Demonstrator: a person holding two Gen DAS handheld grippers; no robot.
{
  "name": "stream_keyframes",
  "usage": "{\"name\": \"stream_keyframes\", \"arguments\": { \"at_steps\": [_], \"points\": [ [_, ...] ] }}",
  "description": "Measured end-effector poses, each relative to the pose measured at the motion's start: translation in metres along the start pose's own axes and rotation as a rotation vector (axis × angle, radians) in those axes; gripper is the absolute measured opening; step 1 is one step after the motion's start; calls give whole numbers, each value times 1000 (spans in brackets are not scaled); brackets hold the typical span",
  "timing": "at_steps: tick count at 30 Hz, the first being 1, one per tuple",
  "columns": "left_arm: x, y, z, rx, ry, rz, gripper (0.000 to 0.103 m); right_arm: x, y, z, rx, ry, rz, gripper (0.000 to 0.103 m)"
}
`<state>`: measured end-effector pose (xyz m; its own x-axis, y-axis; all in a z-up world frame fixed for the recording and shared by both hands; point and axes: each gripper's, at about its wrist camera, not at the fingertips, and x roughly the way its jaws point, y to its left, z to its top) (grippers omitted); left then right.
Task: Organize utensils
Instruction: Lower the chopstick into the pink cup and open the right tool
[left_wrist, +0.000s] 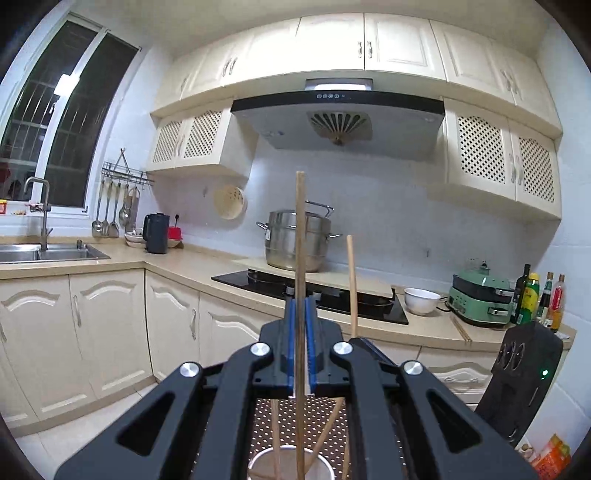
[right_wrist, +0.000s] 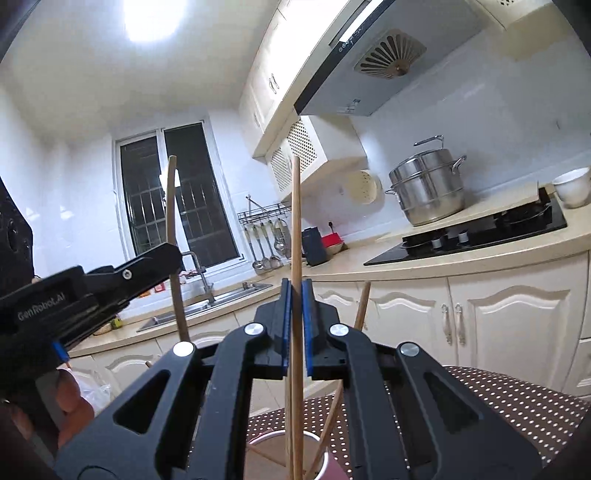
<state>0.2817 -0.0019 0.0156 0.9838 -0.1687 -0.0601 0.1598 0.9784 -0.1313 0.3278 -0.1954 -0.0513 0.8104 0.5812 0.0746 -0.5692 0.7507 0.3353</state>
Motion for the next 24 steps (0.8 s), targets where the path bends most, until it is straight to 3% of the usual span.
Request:
{"name": "stream_keyframes", "arguments": {
  "at_steps": [24],
  "points": [
    [10,14,-48,-1,110,4,5,2,2,-17,-20,84,22,6]
  ]
}}
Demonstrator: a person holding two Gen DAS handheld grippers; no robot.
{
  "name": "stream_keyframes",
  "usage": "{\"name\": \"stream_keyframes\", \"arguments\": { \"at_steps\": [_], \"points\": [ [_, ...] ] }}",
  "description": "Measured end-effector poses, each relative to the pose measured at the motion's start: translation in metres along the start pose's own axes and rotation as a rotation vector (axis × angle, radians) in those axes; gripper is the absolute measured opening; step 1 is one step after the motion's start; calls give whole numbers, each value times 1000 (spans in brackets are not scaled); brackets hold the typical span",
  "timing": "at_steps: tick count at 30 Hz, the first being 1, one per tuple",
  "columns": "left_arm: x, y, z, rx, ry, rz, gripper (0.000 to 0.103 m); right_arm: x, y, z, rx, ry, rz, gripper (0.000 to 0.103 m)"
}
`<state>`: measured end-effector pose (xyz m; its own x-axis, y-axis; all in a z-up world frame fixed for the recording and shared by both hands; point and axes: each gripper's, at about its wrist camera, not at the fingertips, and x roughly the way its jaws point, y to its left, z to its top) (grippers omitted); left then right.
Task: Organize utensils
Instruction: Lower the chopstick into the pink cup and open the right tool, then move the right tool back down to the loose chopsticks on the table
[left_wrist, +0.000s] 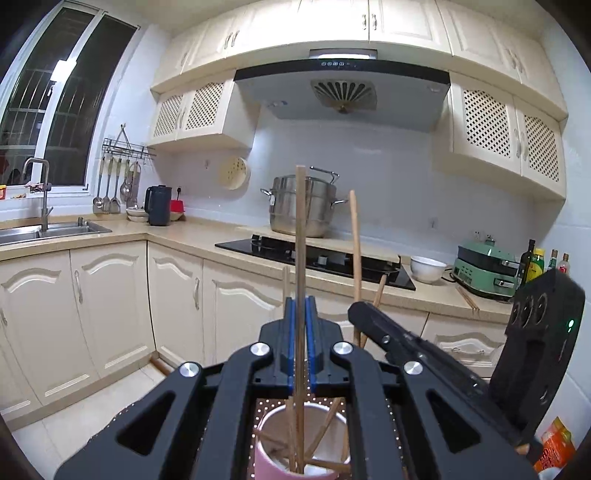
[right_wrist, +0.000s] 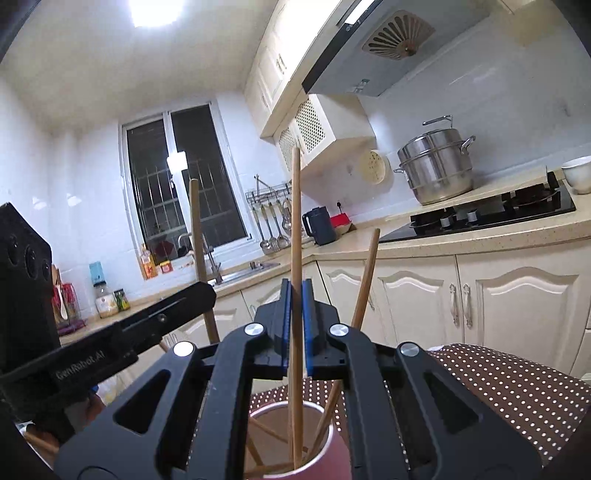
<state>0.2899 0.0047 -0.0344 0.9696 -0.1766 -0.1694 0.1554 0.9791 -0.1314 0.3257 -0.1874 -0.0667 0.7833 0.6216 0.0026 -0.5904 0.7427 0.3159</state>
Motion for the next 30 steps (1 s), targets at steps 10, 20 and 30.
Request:
{"name": "stream_keyframes", "arguments": {
  "at_steps": [10,20,30],
  "points": [
    [-6,-3,-14,18,71,-5,6,-15,11,-7,-51,57,-47,6],
    [-20,-6,-21,45,106,18,31,-27,19,-14,-47,93,-78,6],
    [-39,-11,-19,92,103,71,41,-36,29,-20,-62,129,-99,6]
  ]
}}
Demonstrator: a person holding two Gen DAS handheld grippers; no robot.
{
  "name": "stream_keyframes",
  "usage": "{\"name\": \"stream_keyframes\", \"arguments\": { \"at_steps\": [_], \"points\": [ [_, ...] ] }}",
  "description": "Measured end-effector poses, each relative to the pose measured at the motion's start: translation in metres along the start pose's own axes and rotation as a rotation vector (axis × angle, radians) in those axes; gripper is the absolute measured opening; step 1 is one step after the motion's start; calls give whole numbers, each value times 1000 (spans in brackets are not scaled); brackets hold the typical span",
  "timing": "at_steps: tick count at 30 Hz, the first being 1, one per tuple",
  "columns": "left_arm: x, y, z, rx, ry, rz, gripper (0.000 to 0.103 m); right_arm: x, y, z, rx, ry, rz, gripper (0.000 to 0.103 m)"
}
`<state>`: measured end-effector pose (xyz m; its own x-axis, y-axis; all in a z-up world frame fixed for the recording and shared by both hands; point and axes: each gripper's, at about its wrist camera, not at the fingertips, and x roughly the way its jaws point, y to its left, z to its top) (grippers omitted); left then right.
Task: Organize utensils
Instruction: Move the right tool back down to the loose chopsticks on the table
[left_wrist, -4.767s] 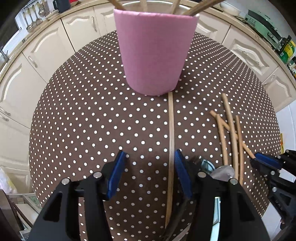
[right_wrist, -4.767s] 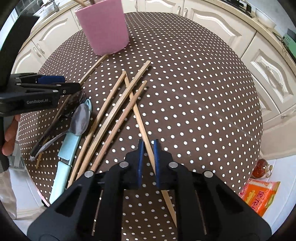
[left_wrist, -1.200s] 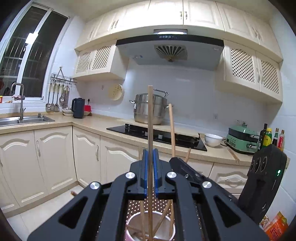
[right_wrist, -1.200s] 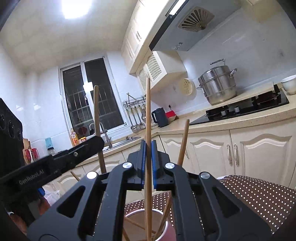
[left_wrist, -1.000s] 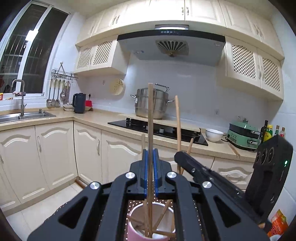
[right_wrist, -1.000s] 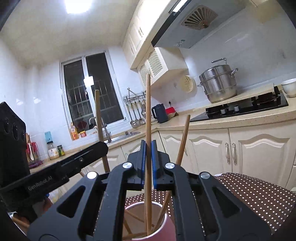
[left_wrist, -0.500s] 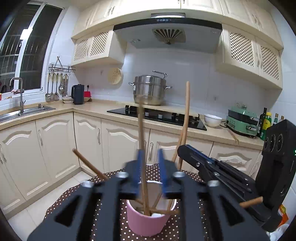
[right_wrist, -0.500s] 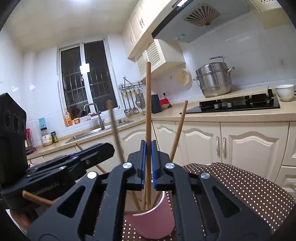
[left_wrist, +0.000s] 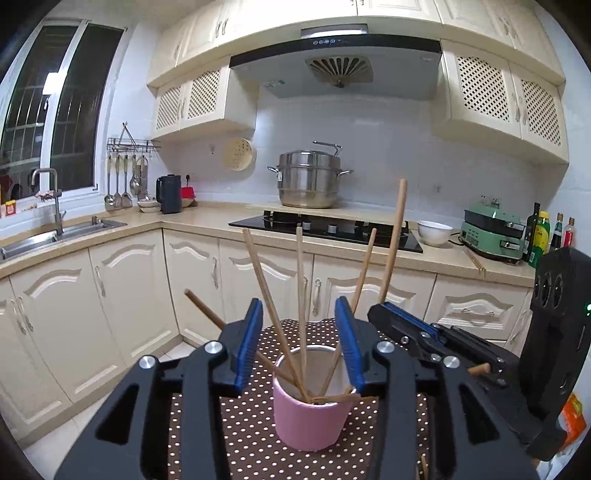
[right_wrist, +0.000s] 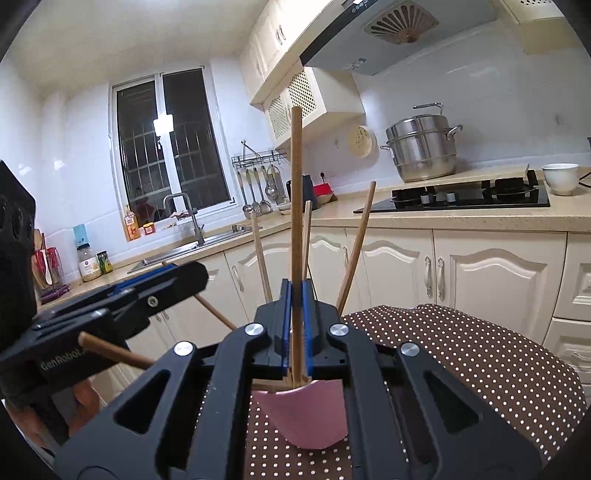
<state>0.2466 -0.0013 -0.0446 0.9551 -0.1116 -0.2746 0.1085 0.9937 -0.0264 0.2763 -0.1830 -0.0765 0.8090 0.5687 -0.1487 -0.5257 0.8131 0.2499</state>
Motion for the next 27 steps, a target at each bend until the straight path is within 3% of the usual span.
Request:
{"name": "stream_keyframes", "arguments": {
  "at_steps": [10,22,26,27],
  "points": [
    [-19,5,-1,1,21,56,47,-11,7,-2,-6,41,-50,8],
    [-51,4,-2,23,39,39,51,-46,15,11,5,9,-104,9],
    [-53,7,-12,22,131,-33,51,-72,5,15,18,-4,-162,41],
    [-50,8,-16,20,180,-62,51,-76,2,15,28,-2,-172,42]
  ]
}}
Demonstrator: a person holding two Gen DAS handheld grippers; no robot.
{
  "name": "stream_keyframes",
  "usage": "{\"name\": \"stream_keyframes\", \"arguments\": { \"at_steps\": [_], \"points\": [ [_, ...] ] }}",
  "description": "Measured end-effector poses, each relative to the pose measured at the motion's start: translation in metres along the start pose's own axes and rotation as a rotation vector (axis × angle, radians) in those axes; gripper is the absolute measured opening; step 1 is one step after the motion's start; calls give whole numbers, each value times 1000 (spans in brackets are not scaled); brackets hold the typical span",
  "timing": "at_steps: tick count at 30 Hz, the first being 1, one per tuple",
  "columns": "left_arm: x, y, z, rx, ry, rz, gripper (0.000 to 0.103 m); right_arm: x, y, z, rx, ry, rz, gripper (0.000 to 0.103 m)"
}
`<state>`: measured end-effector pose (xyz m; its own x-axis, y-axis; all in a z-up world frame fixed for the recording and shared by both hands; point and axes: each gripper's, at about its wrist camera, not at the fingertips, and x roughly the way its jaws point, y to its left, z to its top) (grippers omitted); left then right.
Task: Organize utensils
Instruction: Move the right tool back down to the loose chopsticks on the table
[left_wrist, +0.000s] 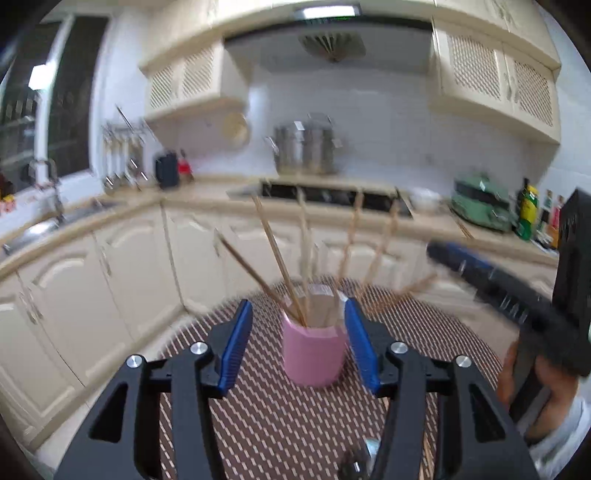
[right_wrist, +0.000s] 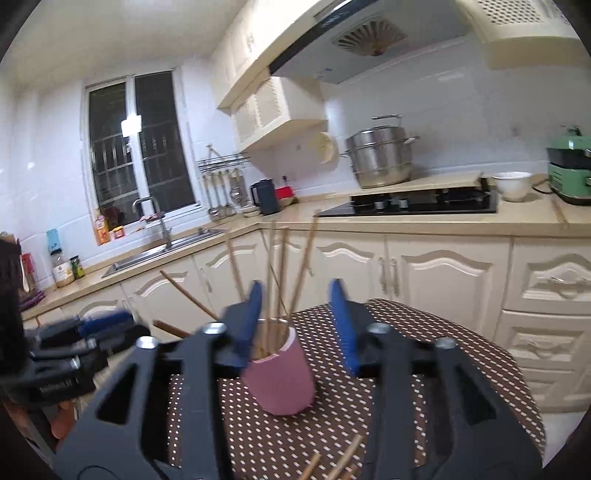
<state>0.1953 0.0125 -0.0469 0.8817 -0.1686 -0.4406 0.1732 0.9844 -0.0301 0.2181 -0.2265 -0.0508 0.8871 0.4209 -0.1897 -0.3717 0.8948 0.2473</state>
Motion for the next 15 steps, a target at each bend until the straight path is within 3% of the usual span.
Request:
{"name": "stream_keyframes", "arguments": {
  "at_steps": [4,9,12,15],
  "points": [
    [23,0,-18,6,187,-41,51,-14,-26,-3,59,72,-94,42],
    [60,-10,-48,-5,460,-101,51,-6,-46,-27,80,312,-188,44],
    [78,-20,-59,-35,551,-162,51,-3,-53,-49,106,444,-211,44],
    [97,-35,-66,-13,635,-161,51,-3,-57,-67,135,545,-225,44]
  ]
}}
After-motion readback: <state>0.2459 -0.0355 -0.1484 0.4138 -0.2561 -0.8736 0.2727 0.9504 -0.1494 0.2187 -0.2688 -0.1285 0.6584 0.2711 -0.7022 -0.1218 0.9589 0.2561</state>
